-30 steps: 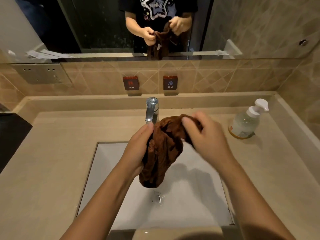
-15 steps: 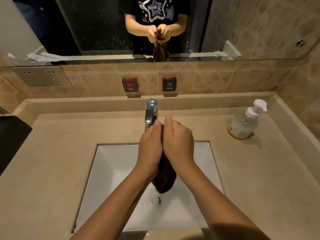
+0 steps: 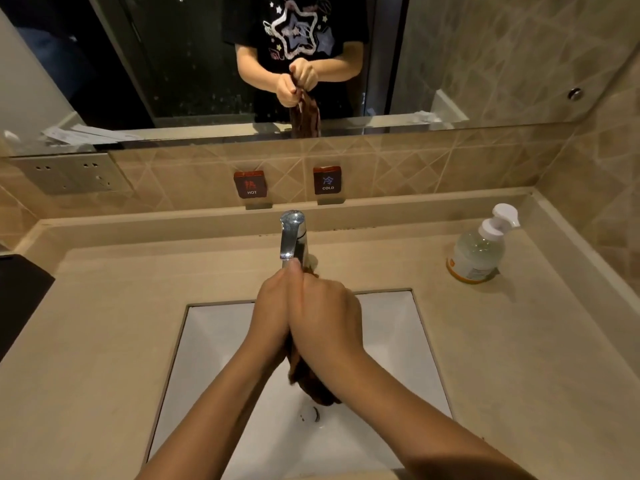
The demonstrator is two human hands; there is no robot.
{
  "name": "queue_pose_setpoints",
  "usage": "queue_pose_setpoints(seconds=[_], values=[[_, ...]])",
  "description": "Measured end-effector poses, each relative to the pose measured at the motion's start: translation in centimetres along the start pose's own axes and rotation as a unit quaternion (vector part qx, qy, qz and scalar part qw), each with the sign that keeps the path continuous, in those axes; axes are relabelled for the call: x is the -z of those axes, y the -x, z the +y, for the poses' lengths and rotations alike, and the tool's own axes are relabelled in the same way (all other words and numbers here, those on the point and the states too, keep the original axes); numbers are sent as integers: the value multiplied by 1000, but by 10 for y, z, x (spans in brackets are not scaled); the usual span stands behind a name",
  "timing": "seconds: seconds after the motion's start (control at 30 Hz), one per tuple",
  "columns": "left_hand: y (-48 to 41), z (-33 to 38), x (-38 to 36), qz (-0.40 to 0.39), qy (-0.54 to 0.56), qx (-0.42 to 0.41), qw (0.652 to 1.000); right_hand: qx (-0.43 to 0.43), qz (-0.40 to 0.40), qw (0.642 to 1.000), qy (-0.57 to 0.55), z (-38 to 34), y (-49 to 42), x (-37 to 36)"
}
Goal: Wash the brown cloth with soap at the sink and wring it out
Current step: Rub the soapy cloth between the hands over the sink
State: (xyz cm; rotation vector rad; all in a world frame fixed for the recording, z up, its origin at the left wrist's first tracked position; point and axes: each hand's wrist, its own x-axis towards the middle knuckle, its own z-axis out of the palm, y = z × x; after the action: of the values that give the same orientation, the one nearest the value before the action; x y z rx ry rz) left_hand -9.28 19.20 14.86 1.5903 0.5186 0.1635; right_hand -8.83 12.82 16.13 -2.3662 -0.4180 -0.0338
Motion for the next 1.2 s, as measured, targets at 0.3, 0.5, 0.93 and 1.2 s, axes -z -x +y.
queue_pose_setpoints(seconds=[0.3, 0.5, 0.93, 1.2], values=[[5, 8, -1, -6, 67, 44, 997, 59, 45, 996, 55, 3, 4, 1], [3, 11, 0, -76, 127, 51, 988, -75, 9, 978, -195, 33, -35, 30], [-15, 11, 26, -115, 309, 69, 941, 187, -175, 963, 86, 39, -29, 97], [-13, 13, 19, -191, 75, -39, 978, 125, -77, 982, -120, 34, -46, 60]])
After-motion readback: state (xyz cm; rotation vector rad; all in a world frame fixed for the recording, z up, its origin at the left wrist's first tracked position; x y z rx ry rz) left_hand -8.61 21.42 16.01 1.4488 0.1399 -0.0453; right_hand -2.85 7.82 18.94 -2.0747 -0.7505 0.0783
